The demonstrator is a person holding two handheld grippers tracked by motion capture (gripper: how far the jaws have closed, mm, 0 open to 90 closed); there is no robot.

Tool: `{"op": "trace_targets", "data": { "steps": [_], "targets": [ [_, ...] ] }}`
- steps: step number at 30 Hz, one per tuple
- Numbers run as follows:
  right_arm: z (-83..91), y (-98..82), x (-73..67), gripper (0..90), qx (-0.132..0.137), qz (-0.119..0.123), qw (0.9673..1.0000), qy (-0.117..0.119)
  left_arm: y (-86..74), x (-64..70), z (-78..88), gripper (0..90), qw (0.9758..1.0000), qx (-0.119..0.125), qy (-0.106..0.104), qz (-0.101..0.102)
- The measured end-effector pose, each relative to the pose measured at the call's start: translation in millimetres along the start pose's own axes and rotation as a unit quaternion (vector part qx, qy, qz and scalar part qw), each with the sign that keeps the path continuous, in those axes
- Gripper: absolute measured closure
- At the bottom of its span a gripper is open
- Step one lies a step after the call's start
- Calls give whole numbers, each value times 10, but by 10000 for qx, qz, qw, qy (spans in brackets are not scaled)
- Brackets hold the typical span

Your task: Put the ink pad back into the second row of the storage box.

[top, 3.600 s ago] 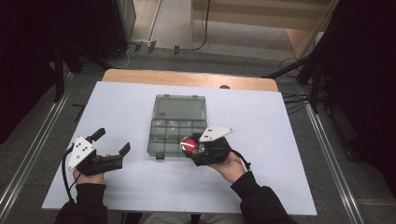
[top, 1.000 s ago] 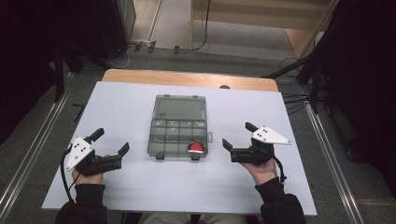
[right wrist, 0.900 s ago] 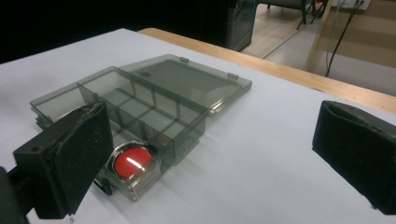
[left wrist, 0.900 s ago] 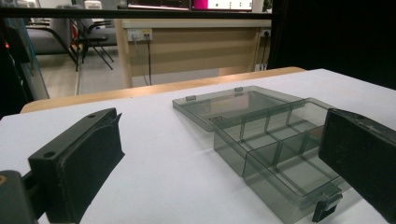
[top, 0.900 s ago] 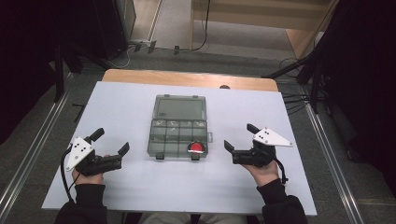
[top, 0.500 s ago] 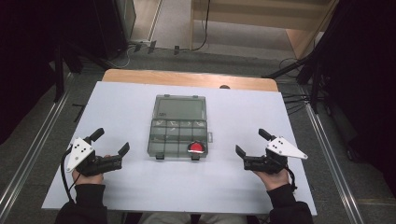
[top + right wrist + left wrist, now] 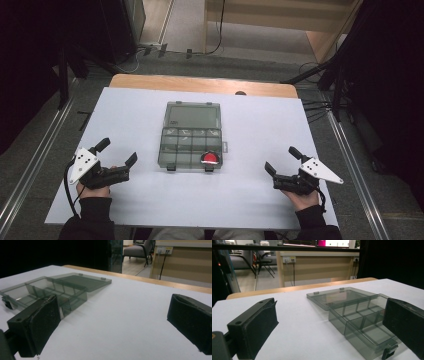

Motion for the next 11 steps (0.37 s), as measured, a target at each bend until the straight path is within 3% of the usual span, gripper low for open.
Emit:
{"op": "trace_targets", "data": {
  "steps": [5,11],
  "targets": [
    [52,-47,6,0,40,127,9999,-27,-5,-3,4,0,10000,-5,45,-66],
    [74,-23,35,0,106,96,9998,-104,-10,11,-13,0,10000,-21,36,-83]
  ]
}}
Point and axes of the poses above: each handheld gripper's, and its own axes: z roughly backward along the jaws, y roughly out of its top, x roughly to its right, the point moved 7 cm from there along -z, roughly forward along the jaws, and after that the axes turned 5 degrees about y, right-handed, at the moved point
